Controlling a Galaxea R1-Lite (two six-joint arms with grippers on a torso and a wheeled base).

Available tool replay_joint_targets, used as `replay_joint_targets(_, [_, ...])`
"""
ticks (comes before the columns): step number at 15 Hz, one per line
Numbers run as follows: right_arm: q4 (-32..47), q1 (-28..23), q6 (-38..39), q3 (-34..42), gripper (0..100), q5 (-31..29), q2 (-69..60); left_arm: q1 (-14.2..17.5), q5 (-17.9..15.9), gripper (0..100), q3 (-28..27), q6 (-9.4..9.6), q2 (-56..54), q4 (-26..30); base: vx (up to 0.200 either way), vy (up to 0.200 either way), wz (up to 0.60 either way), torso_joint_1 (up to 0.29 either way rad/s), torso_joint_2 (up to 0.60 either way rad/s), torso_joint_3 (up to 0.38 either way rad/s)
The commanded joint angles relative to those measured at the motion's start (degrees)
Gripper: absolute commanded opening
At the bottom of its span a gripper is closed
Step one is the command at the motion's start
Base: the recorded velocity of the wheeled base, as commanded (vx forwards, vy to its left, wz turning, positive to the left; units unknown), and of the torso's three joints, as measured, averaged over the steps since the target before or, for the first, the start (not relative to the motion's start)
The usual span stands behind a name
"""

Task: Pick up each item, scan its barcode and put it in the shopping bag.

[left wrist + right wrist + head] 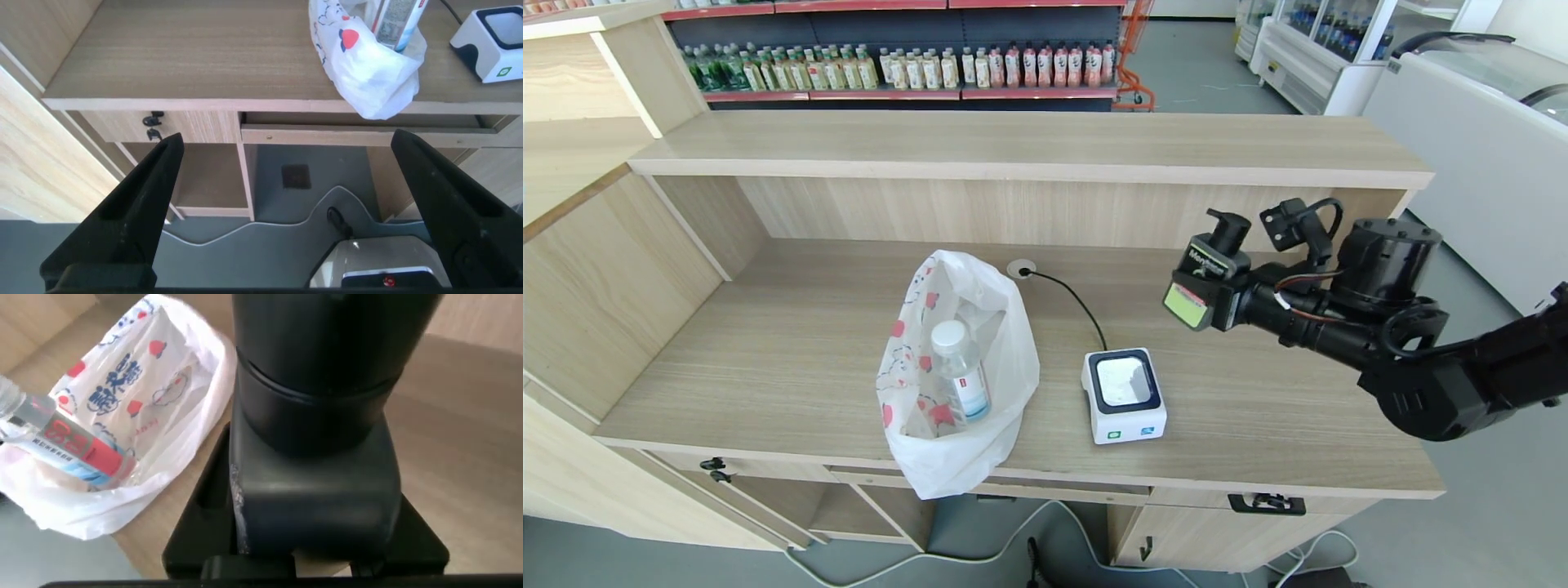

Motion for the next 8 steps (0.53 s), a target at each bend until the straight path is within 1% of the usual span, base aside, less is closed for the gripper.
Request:
replay_joint_targets(1, [-4.26,-1.55,-2.01,0.05,0,-1.42,-0.25,0.0,0.0,100,0.0,0.0,-0.02,0.0,0.0,0.2,0.0,0.002,-0.01,-0.002])
replay_joint_targets(8, [-4.44,-1.46,-2.27,-0.48,0,-1.33,-2.27,0.0,0.0,100,0.0,0.0,-0.02,0.0,0.0,0.2,0.0,0.002,0.01,0.0])
